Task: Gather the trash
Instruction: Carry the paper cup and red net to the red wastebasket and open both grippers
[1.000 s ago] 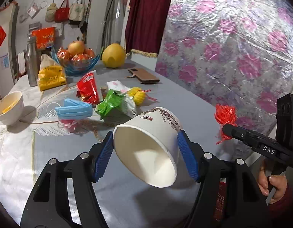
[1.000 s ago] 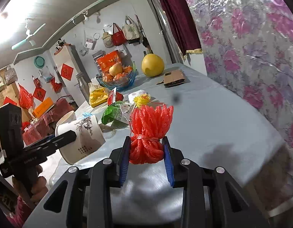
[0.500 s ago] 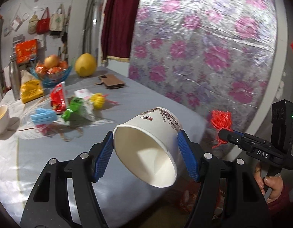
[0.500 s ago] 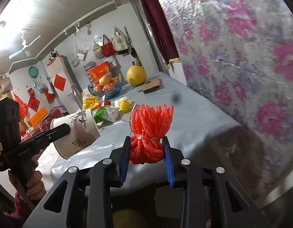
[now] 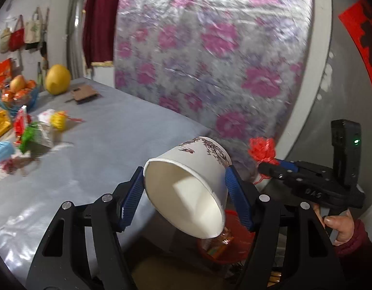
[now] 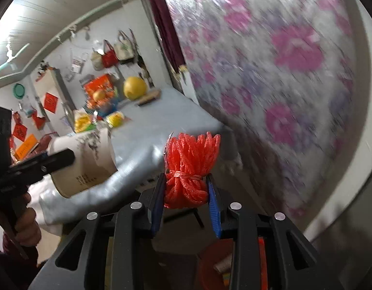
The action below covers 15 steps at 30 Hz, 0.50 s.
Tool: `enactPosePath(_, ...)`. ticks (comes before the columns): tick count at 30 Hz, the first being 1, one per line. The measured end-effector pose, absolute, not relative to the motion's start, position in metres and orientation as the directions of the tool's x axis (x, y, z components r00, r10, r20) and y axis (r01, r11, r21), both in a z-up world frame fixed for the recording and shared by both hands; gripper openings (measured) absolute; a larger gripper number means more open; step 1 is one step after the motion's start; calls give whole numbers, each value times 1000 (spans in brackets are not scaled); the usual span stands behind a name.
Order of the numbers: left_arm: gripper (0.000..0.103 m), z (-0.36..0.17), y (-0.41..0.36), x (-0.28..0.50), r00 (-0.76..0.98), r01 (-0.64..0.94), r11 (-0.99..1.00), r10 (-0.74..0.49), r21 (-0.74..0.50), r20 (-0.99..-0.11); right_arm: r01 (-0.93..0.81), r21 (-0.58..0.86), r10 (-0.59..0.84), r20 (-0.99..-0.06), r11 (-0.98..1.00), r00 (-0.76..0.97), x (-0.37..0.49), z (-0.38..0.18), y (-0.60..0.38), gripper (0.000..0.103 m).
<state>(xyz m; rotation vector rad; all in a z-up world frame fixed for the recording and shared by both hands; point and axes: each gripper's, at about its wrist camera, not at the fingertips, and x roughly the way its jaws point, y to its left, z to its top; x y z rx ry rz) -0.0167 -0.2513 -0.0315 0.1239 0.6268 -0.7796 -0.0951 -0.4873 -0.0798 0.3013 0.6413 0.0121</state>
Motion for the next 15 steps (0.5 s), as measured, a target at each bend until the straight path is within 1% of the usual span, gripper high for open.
enactPosePath(6, 66, -47, -283, -26, 485, 733, 671, -629, -110, -608, 146, 287, 93, -678, 947, 729, -104, -126, -511, 33)
enactPosePath(8, 66, -53, -294, -28, 463, 744, 659, -627, -109, -627, 160, 294, 108, -720, 942, 685, -104, -146, -516, 36)
enactPosePath(9, 66, -56, -299, -28, 454, 748, 654, -626, -110, -635, 166, 300, 114, -731, 939, 673, -104, -153, -519, 39)
enactPosePath(11, 66, -62, -310, -29, 434, 758, 643, -621, -107, -653, 182, 331, 136, -742, 926, 656, -105, -165, -527, 44)
enactPosePath(15, 66, -73, -328, -33, 399, 780, 618, -612, -98, -683, 208, 363, 140, -732, 908, 667, -109, -170, -540, 46)
